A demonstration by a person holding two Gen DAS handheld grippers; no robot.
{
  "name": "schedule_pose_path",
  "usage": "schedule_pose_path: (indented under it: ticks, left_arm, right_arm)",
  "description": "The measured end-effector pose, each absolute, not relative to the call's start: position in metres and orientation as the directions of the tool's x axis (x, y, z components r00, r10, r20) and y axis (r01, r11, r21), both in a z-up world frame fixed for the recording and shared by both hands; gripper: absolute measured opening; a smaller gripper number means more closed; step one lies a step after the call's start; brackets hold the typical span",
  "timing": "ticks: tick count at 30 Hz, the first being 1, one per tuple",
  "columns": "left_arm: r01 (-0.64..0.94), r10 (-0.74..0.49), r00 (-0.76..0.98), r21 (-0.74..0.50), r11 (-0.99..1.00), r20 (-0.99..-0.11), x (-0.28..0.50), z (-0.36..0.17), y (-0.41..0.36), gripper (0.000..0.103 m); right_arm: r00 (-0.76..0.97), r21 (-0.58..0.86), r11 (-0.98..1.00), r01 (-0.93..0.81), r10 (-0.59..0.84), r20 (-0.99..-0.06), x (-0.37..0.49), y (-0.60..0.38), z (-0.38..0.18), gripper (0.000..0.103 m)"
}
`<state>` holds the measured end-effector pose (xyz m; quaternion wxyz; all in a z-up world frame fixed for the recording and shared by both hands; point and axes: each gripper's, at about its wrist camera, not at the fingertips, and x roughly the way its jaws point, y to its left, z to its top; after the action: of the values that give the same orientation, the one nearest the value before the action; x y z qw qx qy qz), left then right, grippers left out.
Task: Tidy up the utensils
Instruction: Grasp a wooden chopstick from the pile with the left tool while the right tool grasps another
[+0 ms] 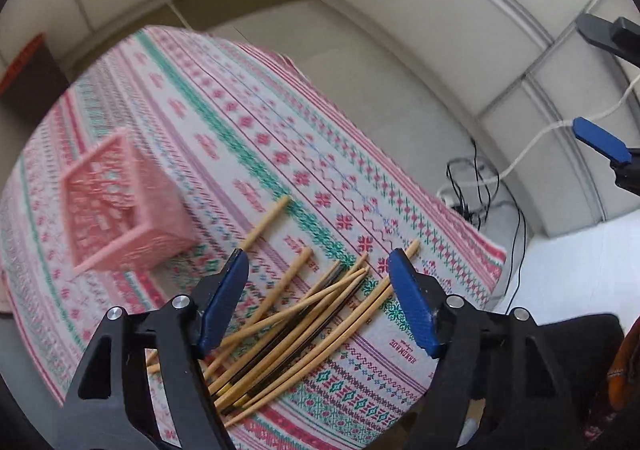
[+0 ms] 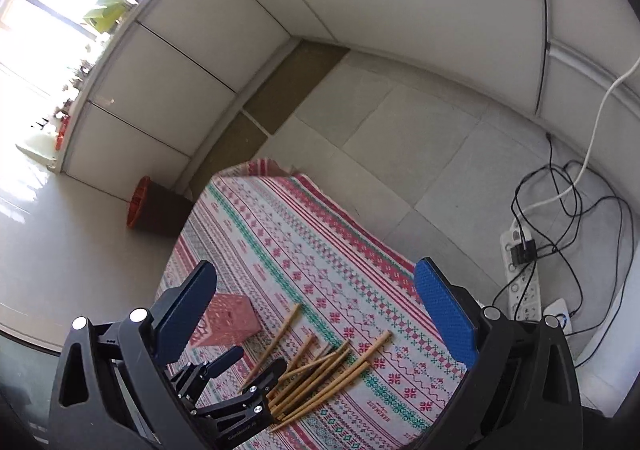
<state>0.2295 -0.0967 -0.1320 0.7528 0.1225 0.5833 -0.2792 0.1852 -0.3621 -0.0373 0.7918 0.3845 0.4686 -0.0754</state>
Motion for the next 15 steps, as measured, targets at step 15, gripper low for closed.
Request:
schedule_pose_path:
  ticks: [15]
  left_arm:
    - [0.579,-0.186,0.111,-0.088,0.811,-0.976,0.277,-0.188,-0.112,0.040]
  right_arm:
    - [0.271,0.477,0.623,0.620,0.400,-0.875,0.181,-0.363,-0.142,0.096]
